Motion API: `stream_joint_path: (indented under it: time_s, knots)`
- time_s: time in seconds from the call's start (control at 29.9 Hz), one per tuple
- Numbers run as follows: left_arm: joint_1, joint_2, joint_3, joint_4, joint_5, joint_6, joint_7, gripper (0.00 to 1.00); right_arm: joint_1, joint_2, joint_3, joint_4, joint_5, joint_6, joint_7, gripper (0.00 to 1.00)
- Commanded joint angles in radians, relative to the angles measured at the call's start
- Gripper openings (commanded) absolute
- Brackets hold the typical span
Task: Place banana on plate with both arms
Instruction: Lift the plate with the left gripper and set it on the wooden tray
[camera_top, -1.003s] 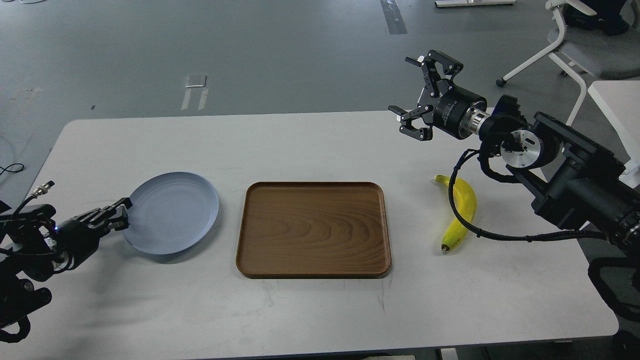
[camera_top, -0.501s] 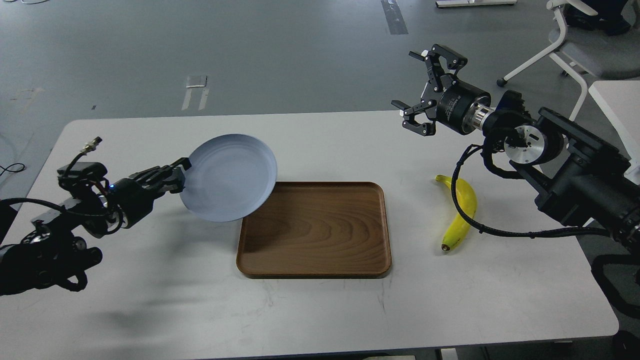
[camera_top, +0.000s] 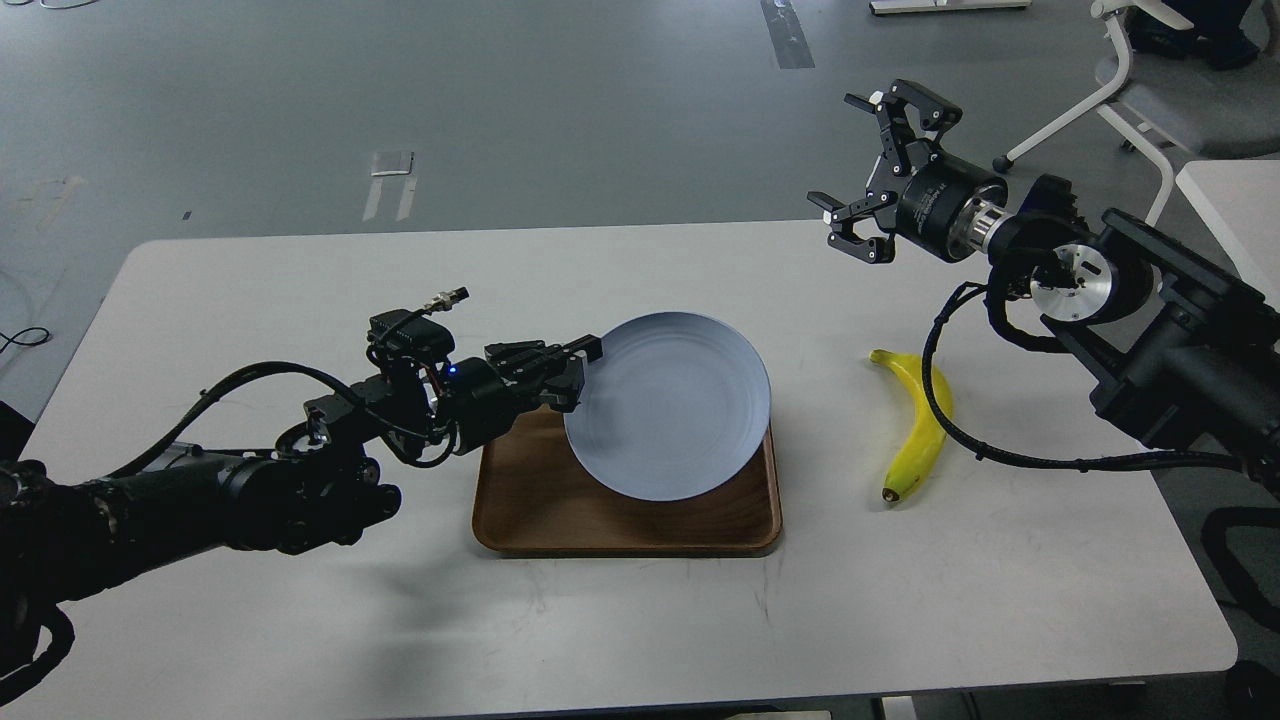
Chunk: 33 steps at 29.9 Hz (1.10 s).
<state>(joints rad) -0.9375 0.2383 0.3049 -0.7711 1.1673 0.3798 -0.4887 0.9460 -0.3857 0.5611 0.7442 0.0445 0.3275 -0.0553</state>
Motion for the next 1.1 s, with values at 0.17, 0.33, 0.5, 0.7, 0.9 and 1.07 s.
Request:
stream_joint_path:
  time_s: [0.17, 0.33, 0.5, 0.7, 0.9, 1.07]
  knots:
    - [0.037, -0.048, 0.054, 0.093, -0.001, 0.007, 0.000, 0.00, -0.001, -0.009, -0.001, 0.000, 0.000, -0.002, 0.000, 1.00]
    - [0.040, -0.053, 0.063, 0.113, -0.001, 0.004, 0.000, 0.00, -0.001, -0.015, -0.001, 0.000, 0.000, -0.004, 0.000, 1.00]
    - [0.051, -0.043, 0.097, 0.111, -0.001, 0.004, 0.000, 0.00, 0.002, -0.015, 0.000, 0.004, 0.000, -0.018, 0.000, 1.00]
    - [0.048, -0.031, 0.100, 0.111, 0.000, 0.002, 0.000, 0.00, 0.013, -0.015, 0.002, 0.015, 0.001, -0.054, -0.001, 1.00]
    - [0.045, -0.020, 0.099, 0.107, -0.001, 0.001, 0.000, 0.30, 0.011, -0.033, 0.000, 0.020, 0.001, -0.056, -0.003, 1.00]
    - [0.036, -0.017, 0.088, 0.096, -0.005, 0.001, 0.000, 0.81, 0.007, -0.065, -0.003, 0.023, 0.001, -0.045, -0.004, 1.00]
